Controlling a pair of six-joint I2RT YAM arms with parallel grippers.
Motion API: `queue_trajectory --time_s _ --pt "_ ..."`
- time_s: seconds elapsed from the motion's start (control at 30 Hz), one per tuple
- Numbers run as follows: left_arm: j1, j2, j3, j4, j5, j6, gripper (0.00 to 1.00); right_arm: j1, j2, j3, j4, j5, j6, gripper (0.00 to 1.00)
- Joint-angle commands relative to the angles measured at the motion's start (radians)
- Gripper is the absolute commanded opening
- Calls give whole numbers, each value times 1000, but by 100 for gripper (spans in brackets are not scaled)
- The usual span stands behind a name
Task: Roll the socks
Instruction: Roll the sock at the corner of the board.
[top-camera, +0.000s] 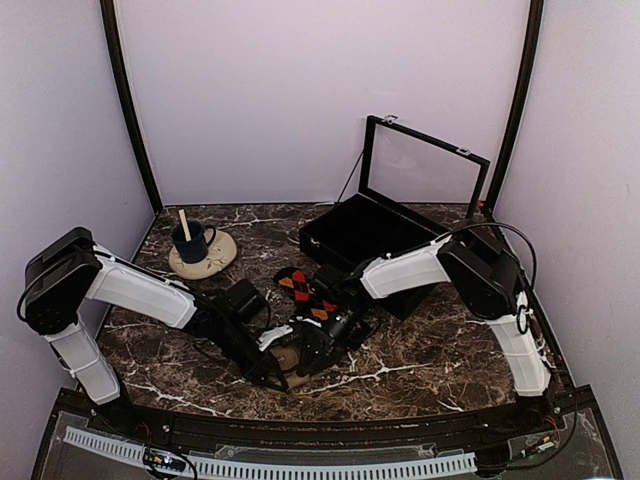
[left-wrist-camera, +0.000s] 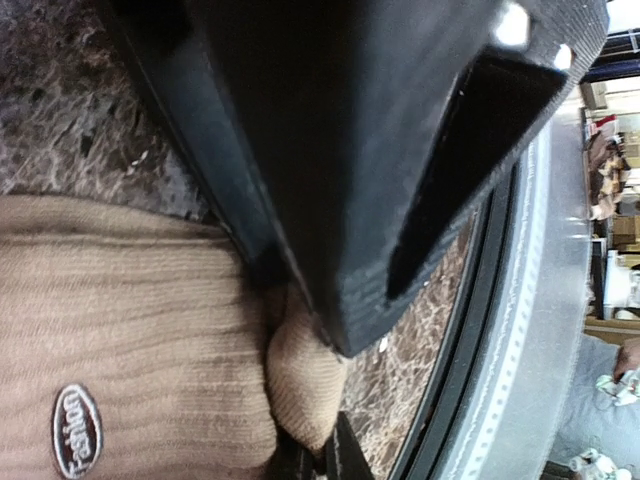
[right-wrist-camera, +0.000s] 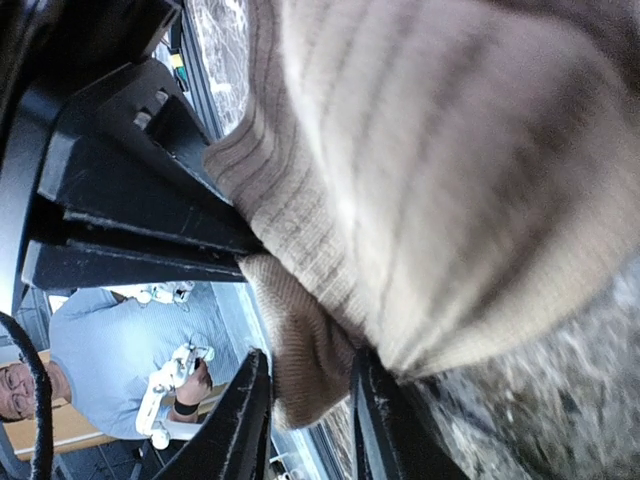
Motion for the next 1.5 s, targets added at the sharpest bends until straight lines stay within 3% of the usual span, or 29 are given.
queue_trajectory --time_s 0.0,0.63,0.93,1.17,1.47 --pt "7 54 1 -73 24 -34 0 -26 -38 -47 61 100 15 27" --pt "27 32 -31 6 25 -118 0 -93 -98 -179 189 110 63 28" --pt "38 53 -7 -1 52 -120 0 -105 -262 -316 345 184 114 28" --pt "72 68 -1 2 121 -124 0 -86 -443 -456 426 374 27 28" --pt "128 106 4 2 215 -116 0 109 -566 -541 506 876 -196 27"
